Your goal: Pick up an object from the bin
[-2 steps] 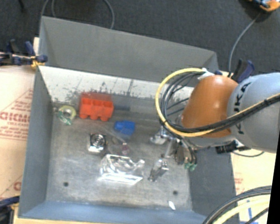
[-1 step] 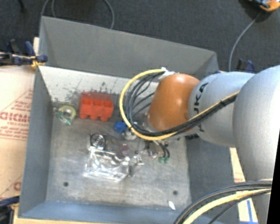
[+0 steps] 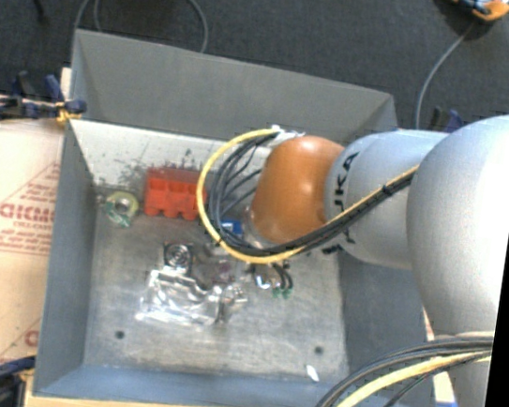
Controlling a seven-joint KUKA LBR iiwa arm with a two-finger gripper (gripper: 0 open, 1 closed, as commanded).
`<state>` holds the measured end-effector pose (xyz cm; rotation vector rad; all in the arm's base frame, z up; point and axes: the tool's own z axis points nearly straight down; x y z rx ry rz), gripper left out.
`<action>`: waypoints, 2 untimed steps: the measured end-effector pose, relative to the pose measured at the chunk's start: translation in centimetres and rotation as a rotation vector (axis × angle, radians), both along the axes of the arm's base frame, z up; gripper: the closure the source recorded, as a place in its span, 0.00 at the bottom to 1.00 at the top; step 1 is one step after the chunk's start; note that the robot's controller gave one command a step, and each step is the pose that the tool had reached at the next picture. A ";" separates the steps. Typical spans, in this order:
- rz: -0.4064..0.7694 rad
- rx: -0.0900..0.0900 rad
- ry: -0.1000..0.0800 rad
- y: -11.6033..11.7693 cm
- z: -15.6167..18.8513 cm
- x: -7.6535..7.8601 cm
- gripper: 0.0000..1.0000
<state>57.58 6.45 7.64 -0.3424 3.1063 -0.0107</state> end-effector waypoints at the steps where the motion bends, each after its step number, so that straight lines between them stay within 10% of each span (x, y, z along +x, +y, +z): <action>1: -0.006 0.005 0.012 3.5 0.6 -0.9 0.00; 2: 0.101 -0.001 0.007 5.5 -0.1 0.8 0.00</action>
Offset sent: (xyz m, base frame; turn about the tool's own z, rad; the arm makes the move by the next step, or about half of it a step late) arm -0.0099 0.0345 0.0050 0.0091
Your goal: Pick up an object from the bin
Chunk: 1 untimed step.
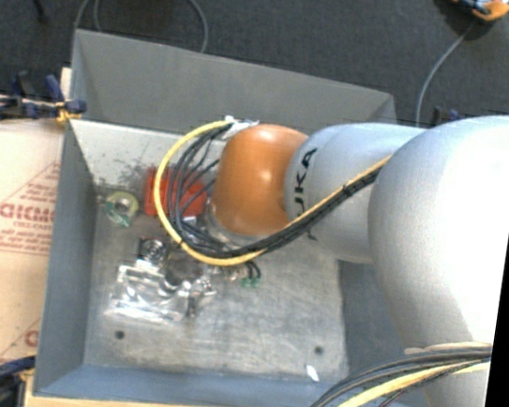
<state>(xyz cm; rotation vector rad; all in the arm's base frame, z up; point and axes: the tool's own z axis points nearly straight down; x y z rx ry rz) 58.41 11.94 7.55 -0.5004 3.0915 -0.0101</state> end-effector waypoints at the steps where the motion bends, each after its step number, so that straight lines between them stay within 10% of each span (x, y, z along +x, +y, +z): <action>1: 0.119 0.000 -0.003 1.4 0.0 -0.2 0.00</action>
Offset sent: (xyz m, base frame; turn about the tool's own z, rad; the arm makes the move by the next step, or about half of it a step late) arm -0.0079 0.0183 -0.0055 -0.1237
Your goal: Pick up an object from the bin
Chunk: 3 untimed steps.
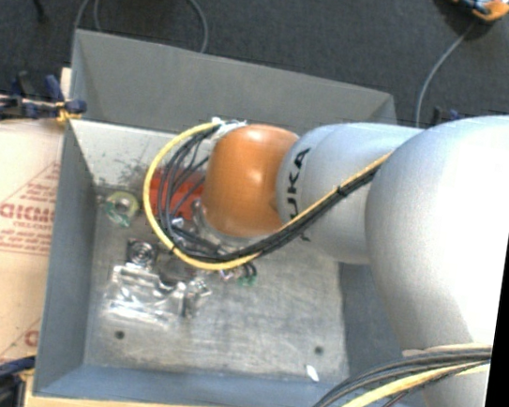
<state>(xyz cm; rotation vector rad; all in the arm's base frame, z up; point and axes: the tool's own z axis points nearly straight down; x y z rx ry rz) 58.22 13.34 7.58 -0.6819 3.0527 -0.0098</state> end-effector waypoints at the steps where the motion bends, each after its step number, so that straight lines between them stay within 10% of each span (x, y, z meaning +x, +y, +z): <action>1: 0.070 -0.012 0.000 3.0 0.0 -0.6 0.00; 2: 0.065 -0.018 0.001 2.5 0.2 -0.4 1.00; 3: 0.148 0.003 0.003 3.4 13.0 -3.5 1.00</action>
Offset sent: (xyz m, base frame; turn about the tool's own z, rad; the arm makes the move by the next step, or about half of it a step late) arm -0.0132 0.0399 -0.0058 -0.0706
